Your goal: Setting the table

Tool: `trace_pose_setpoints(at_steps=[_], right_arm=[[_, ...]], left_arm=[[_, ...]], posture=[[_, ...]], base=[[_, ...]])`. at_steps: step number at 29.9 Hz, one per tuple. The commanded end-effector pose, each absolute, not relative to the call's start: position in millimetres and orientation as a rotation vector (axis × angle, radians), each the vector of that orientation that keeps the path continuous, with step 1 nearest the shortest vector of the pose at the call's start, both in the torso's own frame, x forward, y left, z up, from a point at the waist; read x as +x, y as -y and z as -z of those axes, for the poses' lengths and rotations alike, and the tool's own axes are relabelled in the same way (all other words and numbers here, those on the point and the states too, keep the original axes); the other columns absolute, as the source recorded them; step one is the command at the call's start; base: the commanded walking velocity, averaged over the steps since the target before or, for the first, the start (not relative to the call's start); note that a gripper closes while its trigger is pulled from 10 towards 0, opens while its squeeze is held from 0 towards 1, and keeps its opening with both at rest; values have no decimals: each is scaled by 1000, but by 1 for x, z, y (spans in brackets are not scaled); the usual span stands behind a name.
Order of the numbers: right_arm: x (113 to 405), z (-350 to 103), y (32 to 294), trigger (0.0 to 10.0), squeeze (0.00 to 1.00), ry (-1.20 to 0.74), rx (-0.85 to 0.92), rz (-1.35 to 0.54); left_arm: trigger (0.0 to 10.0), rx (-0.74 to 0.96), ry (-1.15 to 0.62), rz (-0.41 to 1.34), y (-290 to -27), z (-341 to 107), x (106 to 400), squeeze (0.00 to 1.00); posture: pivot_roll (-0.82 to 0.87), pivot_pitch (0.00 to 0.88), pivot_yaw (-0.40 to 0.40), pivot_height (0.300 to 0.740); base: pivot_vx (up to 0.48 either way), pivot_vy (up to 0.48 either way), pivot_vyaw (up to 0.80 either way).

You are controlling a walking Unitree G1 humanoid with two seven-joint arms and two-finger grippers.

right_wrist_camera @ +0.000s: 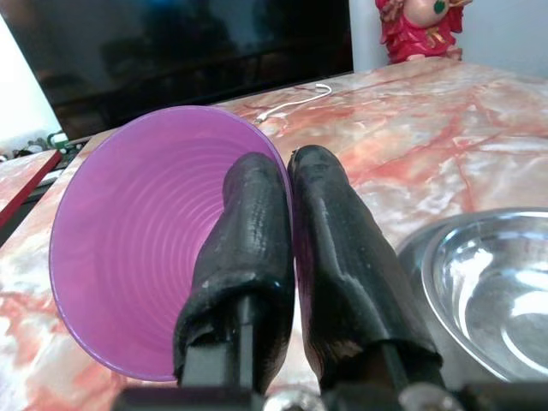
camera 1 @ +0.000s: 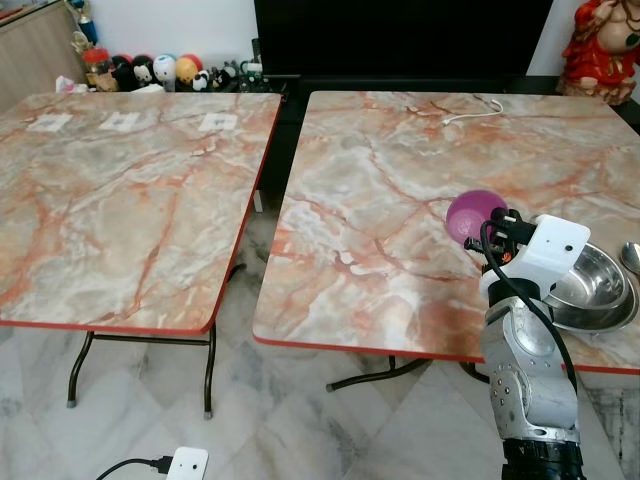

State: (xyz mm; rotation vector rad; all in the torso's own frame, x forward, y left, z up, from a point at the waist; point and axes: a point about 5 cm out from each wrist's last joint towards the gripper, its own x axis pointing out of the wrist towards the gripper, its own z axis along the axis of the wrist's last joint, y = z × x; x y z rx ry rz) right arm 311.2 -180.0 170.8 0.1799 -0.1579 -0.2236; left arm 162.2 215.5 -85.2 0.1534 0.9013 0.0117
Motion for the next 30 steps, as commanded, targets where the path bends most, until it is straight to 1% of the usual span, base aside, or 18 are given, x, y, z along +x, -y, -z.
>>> trace_pose_setpoints(at_steps=[1,8,20,24,26,30], right_arm=[[312,-176,178,10000,0,173,180,221],[312,-176,178,10000,0,170,179,221],[313,-180,181,10000,0,174,175,259],[313,-182,183,10000,0,133,152,295],[314,-180,193,10000,0,68,183,386],[316,-180,194,10000,0,14,216,423]], left_arm=[[10000,152,-924,-14,-216,88,157,0],[10000,153,-922,-14,-215,87,158,0],[10000,159,-918,-15,-216,86,160,0],[10000,160,-918,-14,-216,86,160,0],[10000,160,-918,-13,-215,87,161,0],[10000,159,-917,-8,-212,87,161,0]], posture=[[-87,65,17,740],[-88,65,15,740],[-90,69,14,740],[-93,70,14,740],[-99,72,15,740],[-97,72,14,740]], base=[[330,0,0],[313,0,0],[0,0,0],[0,0,0],[0,0,0],[0,0,0]])
